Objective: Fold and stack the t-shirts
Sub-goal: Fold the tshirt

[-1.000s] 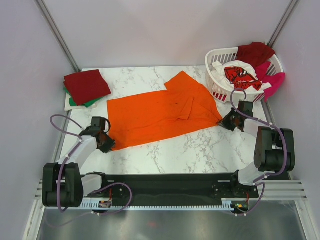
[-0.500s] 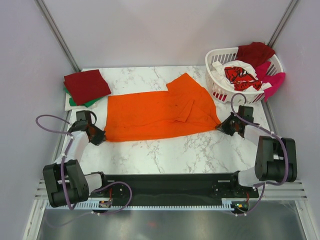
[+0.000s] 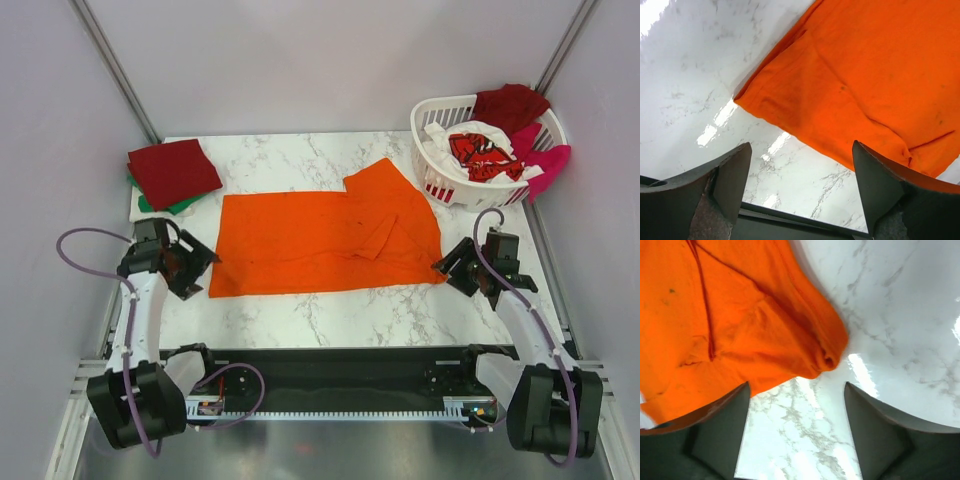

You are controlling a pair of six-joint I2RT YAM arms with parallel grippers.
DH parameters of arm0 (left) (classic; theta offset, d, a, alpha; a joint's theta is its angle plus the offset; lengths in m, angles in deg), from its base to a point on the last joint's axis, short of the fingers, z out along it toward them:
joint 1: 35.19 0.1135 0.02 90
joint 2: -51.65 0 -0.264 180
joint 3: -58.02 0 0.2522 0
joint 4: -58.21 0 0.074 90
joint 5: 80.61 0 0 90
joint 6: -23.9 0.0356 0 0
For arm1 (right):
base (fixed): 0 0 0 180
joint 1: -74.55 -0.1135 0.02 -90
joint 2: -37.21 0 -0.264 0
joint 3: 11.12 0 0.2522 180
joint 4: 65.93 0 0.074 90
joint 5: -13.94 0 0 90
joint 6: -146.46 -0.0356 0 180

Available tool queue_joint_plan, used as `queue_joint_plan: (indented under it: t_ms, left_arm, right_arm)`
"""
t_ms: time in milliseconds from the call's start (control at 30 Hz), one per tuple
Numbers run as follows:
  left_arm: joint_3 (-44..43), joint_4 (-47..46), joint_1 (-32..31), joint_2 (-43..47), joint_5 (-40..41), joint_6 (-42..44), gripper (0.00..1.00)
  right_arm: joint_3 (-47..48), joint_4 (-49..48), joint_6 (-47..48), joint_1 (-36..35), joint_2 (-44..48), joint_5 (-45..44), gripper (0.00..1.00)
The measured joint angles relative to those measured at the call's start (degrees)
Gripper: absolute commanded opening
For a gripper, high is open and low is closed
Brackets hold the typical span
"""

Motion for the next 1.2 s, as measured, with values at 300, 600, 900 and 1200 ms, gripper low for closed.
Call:
queue_joint_plan:
  t_ms: [300,600,900,1200]
  left_arm:
    - [-7.93,2.01,0.13,3.69,1.09,8.33,0.83]
    - [-4.70,-0.48,-0.39,2.67,-4.35,11.10,0.75]
    - [-4.55,-1.51,-2.97,3.87,-4.85,11.15,0.74]
    - [-4.55,-1.88,-3.19,5.20,-4.85,11.15,0.73]
  right_arm:
    - [10.36,7.93,3.72,-0.48,4.48,-5.03,0.78]
    - [20.48,-0.70,3.78,-19.71,-16.22,-4.35,0.25]
    - [26.88,-6.40,1.77,-25.40,-34.58,-8.28,0.13]
    - [28.63,-8.46,1.38,-26.27,-41.70,-11.50,0.24]
